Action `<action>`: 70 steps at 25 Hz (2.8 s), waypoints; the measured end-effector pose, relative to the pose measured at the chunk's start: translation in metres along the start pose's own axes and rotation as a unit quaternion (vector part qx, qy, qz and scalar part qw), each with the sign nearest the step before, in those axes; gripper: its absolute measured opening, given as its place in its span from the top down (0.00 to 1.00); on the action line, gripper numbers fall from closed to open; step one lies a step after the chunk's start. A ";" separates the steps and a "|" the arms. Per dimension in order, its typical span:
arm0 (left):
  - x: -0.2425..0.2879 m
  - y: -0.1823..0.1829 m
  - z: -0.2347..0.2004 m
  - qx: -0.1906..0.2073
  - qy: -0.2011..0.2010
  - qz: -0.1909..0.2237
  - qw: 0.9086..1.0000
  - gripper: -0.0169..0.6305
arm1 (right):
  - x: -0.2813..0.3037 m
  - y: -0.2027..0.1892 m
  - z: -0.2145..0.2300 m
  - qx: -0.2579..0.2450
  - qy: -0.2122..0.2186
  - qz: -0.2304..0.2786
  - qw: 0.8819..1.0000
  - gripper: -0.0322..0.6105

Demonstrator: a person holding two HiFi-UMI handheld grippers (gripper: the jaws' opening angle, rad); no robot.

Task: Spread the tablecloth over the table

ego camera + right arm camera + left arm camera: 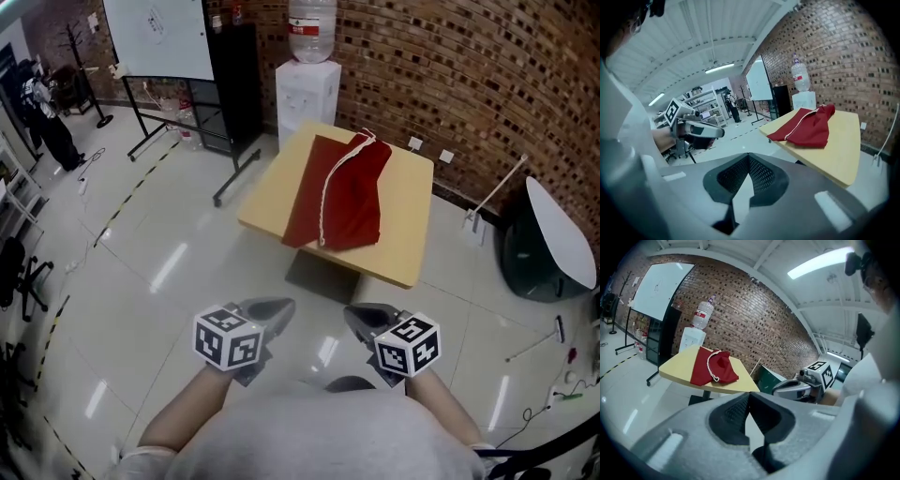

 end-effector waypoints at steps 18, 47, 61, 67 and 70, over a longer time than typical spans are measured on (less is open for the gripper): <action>0.109 -0.004 -0.157 -0.086 0.100 -0.049 0.990 0.91 | 0.110 0.025 0.135 -0.033 0.022 -0.055 0.998 0.95; 0.175 -0.044 -0.232 -0.230 0.100 -0.063 0.966 0.87 | 0.209 -0.010 0.170 -0.272 -0.004 -0.199 0.941 0.88; 0.195 0.020 -0.209 -0.153 0.086 -0.027 0.984 0.96 | 0.194 0.030 0.208 -0.067 -0.002 -0.135 0.989 0.92; 0.230 0.073 -0.200 -0.078 0.086 -0.034 0.993 0.96 | 0.191 0.074 0.233 -0.043 0.008 -0.088 0.995 0.92; 0.247 0.098 -0.194 -0.054 0.088 -0.021 0.994 0.96 | 0.187 0.103 0.247 -0.043 0.007 -0.059 0.997 0.92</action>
Point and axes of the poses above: the fingertips, and each gripper's own axes: x forward along the fingers, z to its right, y out of its top, the point moved 7 cm from there along -x, backward along the fingers, and after that the axes turned 13 degrees about z, right-handed, at the moved point
